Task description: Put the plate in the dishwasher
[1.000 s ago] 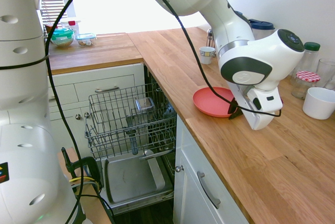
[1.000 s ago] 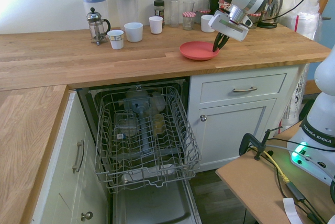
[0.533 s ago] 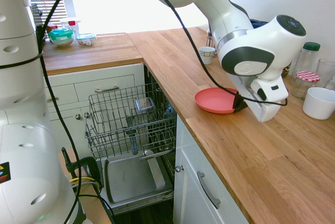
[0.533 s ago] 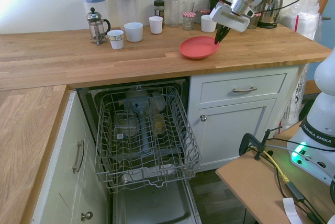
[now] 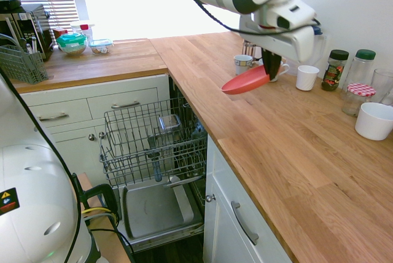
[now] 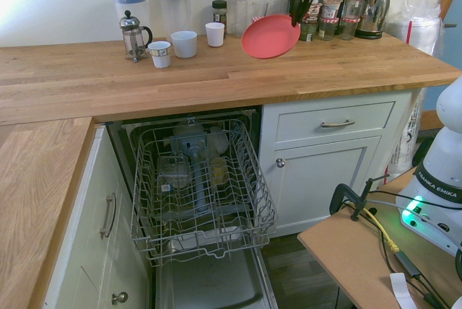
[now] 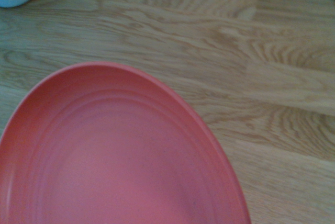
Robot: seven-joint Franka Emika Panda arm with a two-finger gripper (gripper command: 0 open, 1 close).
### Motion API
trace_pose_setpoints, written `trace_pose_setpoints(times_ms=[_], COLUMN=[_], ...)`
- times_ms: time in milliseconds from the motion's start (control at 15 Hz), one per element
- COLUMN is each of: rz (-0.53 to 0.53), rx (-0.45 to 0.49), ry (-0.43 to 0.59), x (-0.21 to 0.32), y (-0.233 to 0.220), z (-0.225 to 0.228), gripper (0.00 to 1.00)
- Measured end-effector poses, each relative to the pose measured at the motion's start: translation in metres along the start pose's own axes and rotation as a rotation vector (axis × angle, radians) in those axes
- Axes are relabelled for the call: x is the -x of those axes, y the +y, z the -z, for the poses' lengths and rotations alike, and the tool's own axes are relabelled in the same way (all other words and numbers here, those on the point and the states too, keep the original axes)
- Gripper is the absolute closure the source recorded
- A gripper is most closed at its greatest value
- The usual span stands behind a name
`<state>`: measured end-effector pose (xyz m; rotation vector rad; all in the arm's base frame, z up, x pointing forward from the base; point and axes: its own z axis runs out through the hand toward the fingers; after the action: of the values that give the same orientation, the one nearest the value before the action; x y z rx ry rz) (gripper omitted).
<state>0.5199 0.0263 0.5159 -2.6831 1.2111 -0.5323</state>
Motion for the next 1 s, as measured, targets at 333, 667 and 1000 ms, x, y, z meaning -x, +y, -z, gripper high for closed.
trace_pose_setpoints(times_ms=[333, 667, 1000], rz=[0.245, 0.447, 0.487], rx=[0.063, 0.101, 0.139], ry=[0.177, 0.304, 0.369], x=[0.132, 0.239, 0.254], y=[-0.080, -0.117, -0.122], z=[0.046, 0.052, 0.058], gripper=[1.00, 1.00, 1.00])
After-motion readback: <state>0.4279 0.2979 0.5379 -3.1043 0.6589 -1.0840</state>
